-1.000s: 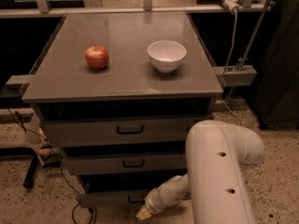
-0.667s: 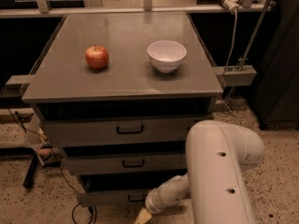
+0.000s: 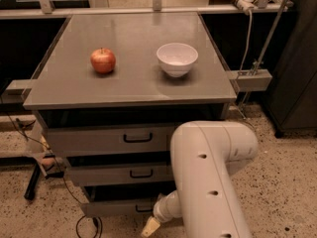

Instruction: Open bottom drawer

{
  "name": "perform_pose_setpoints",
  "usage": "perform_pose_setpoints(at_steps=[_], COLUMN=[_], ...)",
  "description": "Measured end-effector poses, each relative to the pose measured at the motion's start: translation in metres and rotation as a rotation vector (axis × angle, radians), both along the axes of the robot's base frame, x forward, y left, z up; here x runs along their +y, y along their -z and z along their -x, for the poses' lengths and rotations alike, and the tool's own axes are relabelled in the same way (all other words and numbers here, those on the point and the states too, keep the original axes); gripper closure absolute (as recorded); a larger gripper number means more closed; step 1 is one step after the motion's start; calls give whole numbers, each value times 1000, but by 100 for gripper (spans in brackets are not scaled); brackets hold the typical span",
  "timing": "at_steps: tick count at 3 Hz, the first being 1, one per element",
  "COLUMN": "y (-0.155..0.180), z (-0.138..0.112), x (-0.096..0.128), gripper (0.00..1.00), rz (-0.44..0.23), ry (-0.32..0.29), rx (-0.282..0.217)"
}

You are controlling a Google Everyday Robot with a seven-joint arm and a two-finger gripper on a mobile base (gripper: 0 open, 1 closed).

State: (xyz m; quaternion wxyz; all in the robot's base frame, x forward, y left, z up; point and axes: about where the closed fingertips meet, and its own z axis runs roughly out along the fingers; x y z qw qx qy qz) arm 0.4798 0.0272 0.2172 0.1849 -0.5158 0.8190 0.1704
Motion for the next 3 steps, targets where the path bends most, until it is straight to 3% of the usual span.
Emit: perform_pose_setpoints(at_steps=[2,3], y=[28,38], z=[-22,-21], x=[12,17], gripper=[0,0], rz=[38,48], ry=[-50,-70], rx=[-34,-22])
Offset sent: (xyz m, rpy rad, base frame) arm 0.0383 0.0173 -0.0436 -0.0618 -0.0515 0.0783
